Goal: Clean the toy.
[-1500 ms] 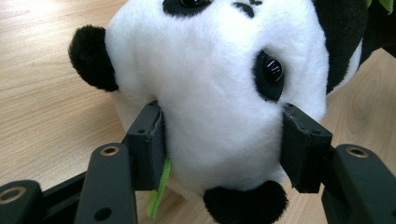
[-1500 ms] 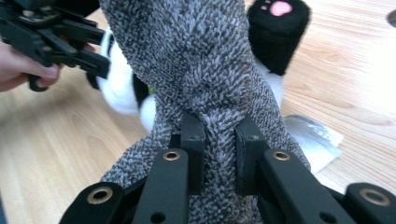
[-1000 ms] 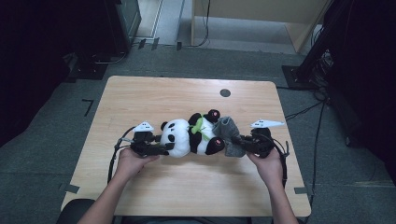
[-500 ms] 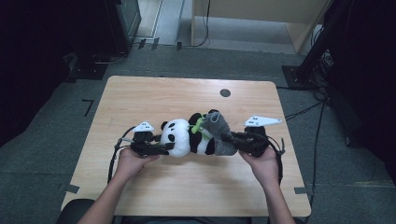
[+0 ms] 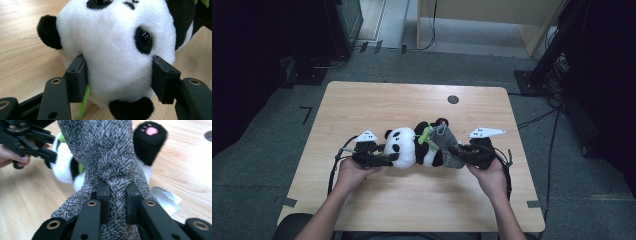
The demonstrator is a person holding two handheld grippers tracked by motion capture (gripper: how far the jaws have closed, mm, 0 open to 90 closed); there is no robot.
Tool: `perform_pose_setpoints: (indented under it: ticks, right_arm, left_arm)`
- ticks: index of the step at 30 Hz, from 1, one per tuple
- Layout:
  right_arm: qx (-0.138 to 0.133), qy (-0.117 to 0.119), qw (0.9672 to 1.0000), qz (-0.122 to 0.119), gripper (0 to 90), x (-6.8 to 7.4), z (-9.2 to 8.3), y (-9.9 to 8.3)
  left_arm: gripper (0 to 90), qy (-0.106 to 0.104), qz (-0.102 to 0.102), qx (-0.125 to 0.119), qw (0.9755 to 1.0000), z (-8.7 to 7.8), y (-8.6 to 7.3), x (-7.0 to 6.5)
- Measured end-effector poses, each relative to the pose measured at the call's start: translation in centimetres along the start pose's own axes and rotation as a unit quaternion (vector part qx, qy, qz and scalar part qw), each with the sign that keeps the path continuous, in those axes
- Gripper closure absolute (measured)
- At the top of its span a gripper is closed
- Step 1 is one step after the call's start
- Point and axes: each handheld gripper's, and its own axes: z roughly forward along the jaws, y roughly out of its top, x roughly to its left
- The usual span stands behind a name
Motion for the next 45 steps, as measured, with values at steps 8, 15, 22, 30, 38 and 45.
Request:
perform_pose_setpoints:
  ticks: [8,15,22,30,38,45]
  right_arm:
    - [0.009,-0.033,0.9993,0.011,78.5,-1.5,-0.6,-0.5]
    - [-0.026,-0.028,0.9983,0.045,78.6,-2.5,-2.5,-0.1]
    - [-0.052,-0.006,0.9986,0.012,78.6,0.2,-3.1,2.5]
    - [-0.039,0.028,0.9981,-0.04,78.5,4.1,0.3,5.1]
    - [0.023,-0.005,0.9941,-0.106,78.5,7.6,5.7,4.9]
    - [0.043,-0.016,0.9878,-0.149,78.3,9.4,8.6,3.4]
  left_arm:
    - [37.7,-0.002,-0.006,0.0,1.0,0.0,0.0,0.2]
    - [37.6,-0.004,-0.009,0.0,1.0,0.0,0.1,0.3]
    - [38.5,0.002,-0.003,0.002,1.0,0.0,0.2,0.1]
    - [41.1,0.009,0.0,0.002,1.0,-0.1,0.2,-0.3]
    - [41.7,0.011,-0.006,0.0,0.9999,-0.2,0.1,-0.7]
    - [42.0,0.011,-0.02,-0.001,0.9997,-0.1,-0.2,-0.6]
